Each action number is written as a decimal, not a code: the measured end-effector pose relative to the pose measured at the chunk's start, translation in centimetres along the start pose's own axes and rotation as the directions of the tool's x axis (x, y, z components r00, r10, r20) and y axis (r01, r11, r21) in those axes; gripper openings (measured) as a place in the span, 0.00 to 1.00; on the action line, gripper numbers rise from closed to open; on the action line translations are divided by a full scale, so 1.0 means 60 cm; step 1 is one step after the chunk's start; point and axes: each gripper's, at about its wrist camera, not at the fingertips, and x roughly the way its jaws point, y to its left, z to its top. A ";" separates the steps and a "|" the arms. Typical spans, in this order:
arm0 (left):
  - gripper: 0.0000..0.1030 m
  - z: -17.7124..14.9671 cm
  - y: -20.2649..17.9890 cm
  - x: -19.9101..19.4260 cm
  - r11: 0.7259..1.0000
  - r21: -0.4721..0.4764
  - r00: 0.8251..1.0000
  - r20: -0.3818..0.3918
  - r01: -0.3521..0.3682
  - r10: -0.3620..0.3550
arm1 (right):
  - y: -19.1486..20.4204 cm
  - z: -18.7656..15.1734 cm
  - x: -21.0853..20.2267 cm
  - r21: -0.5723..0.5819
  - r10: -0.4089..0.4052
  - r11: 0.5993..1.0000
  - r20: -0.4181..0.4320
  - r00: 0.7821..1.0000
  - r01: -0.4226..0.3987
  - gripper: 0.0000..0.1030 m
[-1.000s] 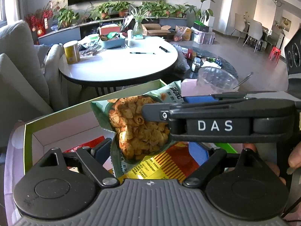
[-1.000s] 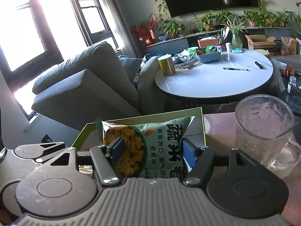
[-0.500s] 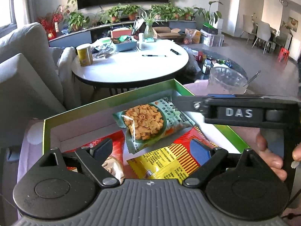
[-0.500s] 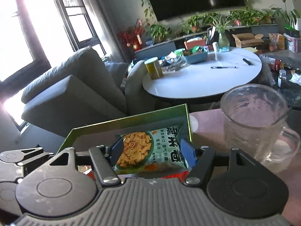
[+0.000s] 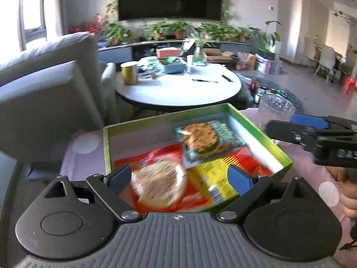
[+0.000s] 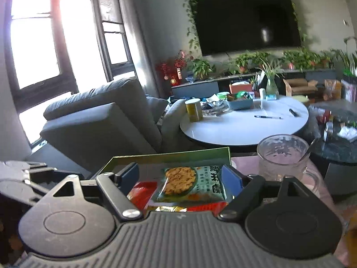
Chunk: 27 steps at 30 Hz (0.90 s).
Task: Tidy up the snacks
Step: 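Move the right tool back to the remaining snack pile and grasp a red bag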
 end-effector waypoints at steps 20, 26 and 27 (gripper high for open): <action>0.91 -0.190 0.086 -0.150 0.988 -0.135 0.996 -0.050 -0.075 0.069 | 0.124 -0.078 -0.058 -0.139 0.124 0.980 -0.135 0.983 -0.143 0.63; 0.91 -0.230 0.094 -0.170 0.983 -0.171 0.996 -0.065 -0.070 0.060 | 0.161 -0.101 -0.067 -0.180 0.150 0.967 -0.176 0.973 -0.182 0.63; 0.91 -0.237 0.094 -0.173 0.983 -0.174 0.996 -0.066 -0.063 0.052 | 0.166 -0.104 -0.069 -0.179 0.159 0.965 -0.185 0.970 -0.192 0.63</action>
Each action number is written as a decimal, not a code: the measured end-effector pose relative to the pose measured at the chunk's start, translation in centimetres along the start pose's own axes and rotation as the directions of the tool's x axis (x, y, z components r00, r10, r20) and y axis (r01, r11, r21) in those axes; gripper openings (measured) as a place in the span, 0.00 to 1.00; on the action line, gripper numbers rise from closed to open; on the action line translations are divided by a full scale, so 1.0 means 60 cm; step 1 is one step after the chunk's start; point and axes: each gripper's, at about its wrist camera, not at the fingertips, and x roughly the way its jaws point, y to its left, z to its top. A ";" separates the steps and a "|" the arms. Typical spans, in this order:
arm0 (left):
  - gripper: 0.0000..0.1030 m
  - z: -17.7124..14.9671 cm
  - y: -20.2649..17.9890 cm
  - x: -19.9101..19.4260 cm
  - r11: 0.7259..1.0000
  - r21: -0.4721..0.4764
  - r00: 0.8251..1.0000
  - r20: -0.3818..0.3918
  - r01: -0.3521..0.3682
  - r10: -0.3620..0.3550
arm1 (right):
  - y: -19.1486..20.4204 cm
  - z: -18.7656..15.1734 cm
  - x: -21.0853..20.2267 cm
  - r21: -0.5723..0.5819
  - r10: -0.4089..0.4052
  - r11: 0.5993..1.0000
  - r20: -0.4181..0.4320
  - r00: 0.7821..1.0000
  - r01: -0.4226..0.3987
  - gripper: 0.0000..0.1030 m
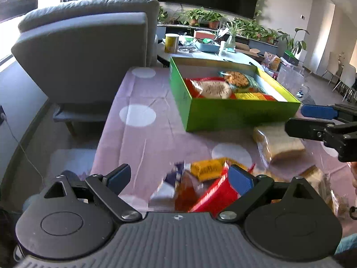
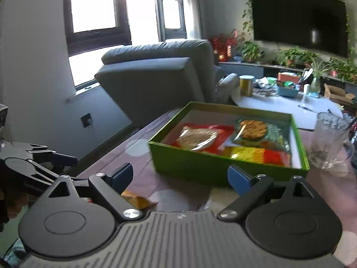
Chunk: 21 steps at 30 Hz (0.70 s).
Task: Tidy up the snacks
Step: 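Move the right tool back to the remaining snack pile and grasp a red bag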
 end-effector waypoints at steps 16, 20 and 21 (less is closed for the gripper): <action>0.91 -0.085 0.009 -0.022 0.987 -0.082 0.988 -0.060 0.139 -0.145 | 0.110 -0.022 0.019 -0.110 0.076 0.990 -0.135 0.988 -0.091 0.63; 0.89 -0.094 0.014 -0.017 0.978 -0.104 0.979 -0.076 0.179 -0.187 | 0.121 -0.026 0.033 -0.105 0.092 0.988 -0.193 0.977 -0.114 0.63; 0.89 -0.096 0.015 -0.015 0.976 -0.112 0.977 -0.080 0.189 -0.198 | 0.123 -0.027 0.035 -0.104 0.095 0.988 -0.202 0.975 -0.118 0.63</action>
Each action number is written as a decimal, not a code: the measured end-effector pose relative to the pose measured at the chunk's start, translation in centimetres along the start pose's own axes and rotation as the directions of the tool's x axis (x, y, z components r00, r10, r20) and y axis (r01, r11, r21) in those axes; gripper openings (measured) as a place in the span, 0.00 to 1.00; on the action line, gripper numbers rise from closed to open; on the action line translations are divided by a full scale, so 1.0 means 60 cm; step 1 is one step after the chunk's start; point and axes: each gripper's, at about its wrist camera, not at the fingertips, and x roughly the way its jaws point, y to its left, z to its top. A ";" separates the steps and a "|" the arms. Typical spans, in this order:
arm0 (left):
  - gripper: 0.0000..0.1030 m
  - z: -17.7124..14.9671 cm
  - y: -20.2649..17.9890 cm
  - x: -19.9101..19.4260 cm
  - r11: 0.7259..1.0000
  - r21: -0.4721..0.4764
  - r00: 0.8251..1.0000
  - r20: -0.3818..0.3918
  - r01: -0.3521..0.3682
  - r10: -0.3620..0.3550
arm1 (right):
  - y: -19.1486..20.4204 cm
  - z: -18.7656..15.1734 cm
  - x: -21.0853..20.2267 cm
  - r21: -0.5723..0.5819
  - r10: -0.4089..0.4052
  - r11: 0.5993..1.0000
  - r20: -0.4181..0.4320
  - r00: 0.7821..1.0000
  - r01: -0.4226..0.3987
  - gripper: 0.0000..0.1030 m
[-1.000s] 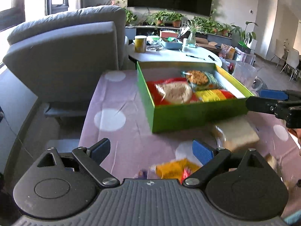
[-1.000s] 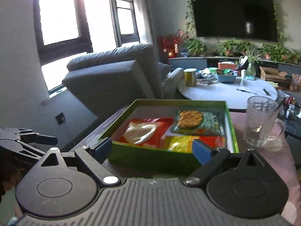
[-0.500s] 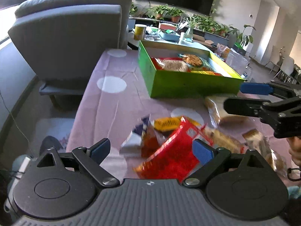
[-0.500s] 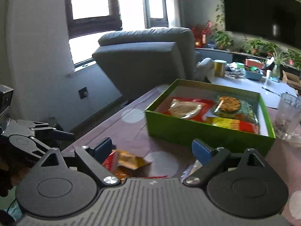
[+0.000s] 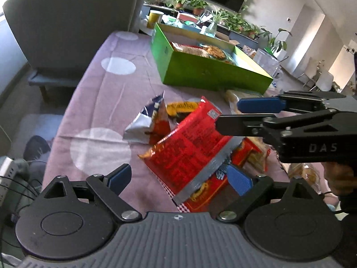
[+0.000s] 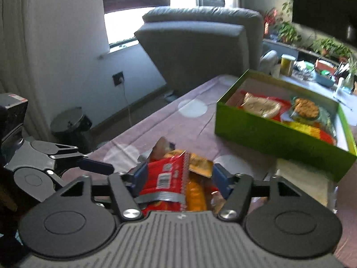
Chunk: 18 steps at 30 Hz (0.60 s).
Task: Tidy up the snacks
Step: 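Lift the red snack bag with the right gripper toward the green box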
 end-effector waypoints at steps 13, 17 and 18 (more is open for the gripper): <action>0.83 0.005 -0.016 0.030 0.997 0.018 0.996 -0.048 0.080 -0.079 | -0.003 -0.007 0.020 0.034 0.031 0.999 -0.064 0.997 -0.029 0.63; 0.82 0.009 -0.021 0.026 0.995 0.035 0.996 -0.019 0.090 -0.089 | -0.006 -0.008 0.015 0.038 0.026 0.999 -0.056 0.998 -0.023 0.62; 0.82 0.011 -0.024 0.024 0.995 0.042 0.996 -0.011 0.090 -0.090 | -0.007 -0.007 0.014 0.040 0.026 0.999 -0.054 0.998 -0.024 0.62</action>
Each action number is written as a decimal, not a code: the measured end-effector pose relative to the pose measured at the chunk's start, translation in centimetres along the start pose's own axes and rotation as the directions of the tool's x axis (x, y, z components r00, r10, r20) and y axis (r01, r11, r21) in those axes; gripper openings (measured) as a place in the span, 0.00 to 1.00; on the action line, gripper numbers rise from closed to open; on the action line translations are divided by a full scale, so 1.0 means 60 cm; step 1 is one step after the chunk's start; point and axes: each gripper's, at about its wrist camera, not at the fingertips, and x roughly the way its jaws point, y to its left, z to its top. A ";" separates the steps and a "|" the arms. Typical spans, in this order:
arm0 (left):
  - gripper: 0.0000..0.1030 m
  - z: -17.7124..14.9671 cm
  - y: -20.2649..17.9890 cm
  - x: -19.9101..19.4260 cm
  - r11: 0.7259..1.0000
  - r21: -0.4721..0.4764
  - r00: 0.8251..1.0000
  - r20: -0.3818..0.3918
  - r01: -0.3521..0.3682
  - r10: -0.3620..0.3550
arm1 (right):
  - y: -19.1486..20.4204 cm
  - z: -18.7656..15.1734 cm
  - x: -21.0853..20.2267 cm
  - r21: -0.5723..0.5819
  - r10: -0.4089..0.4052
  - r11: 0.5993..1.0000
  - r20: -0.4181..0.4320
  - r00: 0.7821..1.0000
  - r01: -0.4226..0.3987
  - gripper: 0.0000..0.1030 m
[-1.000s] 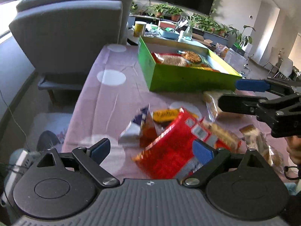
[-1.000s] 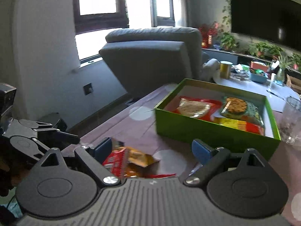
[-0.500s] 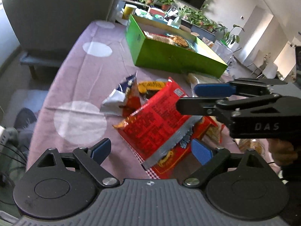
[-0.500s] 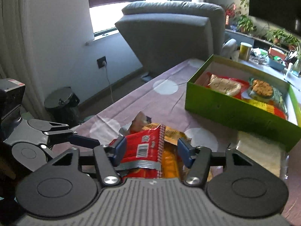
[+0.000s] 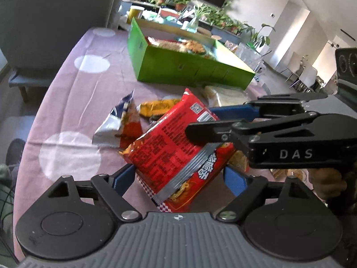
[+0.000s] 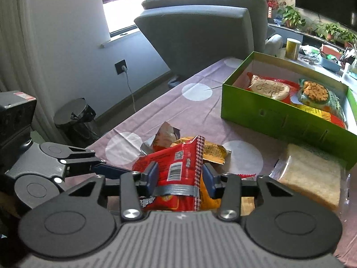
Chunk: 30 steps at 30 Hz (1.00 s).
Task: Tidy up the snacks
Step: 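Lift the red snack bag with the right gripper toward the green box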
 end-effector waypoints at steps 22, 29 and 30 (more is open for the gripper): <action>0.86 0.064 -0.053 0.047 0.991 0.135 1.000 0.030 0.000 -0.004 | -0.088 -0.010 -0.040 0.174 -0.057 0.984 0.085 0.995 0.041 0.62; 0.87 0.063 -0.056 0.063 0.994 0.113 1.000 -0.006 0.006 -0.006 | -0.111 -0.016 -0.041 0.213 -0.054 0.976 0.089 0.995 0.034 0.62; 0.86 0.064 -0.059 0.065 0.993 0.118 1.000 -0.009 0.011 -0.010 | -0.113 -0.017 -0.041 0.213 -0.054 0.976 0.091 0.994 0.034 0.62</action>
